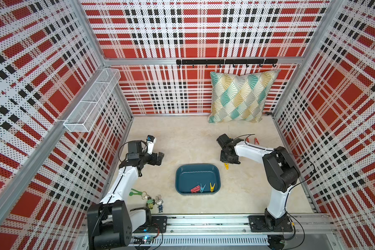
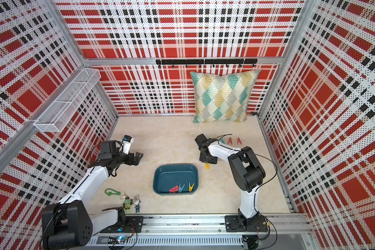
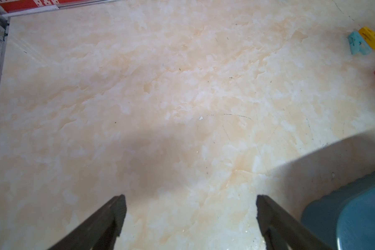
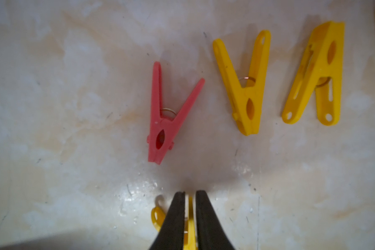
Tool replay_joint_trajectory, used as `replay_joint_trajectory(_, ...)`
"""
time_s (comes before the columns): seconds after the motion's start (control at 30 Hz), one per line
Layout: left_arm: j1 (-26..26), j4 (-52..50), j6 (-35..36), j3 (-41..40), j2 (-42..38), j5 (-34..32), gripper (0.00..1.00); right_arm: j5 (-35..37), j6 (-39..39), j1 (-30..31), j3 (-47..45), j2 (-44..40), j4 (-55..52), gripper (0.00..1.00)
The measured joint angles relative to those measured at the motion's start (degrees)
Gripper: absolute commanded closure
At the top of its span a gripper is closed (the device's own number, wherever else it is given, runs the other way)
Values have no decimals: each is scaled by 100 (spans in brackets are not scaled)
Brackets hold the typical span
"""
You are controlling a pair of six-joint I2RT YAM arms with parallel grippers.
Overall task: Take the clothespins out of the storage box
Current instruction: Place the clothespin at the center of the board.
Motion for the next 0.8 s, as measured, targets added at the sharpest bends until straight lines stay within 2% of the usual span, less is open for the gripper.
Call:
replay_joint_trajectory(0.1, -4, 0, 2, 0, 0, 4, 0, -2, 2, 0, 0, -13, -4, 72)
replay_joint_trajectory(0.2, -50, 2, 2, 0, 0, 4, 0, -13, -11, 0, 7, -122, -35, 71)
replay_joint_trajectory(0.37, -365, 2, 46, 0, 0, -39, 1, -31, -94, 0, 9, -599, -70, 65)
replay_joint_trajectory(0.6, -1394, 13, 297, 9, 114, -365, 6, -396, -459, 2, -304, -1663, 376, 65)
replay_joint_trajectory(0.8, -2170, -109, 686, 70, 505, -516, 11, -649, -774, 50, -820, -2236, 675, 67)
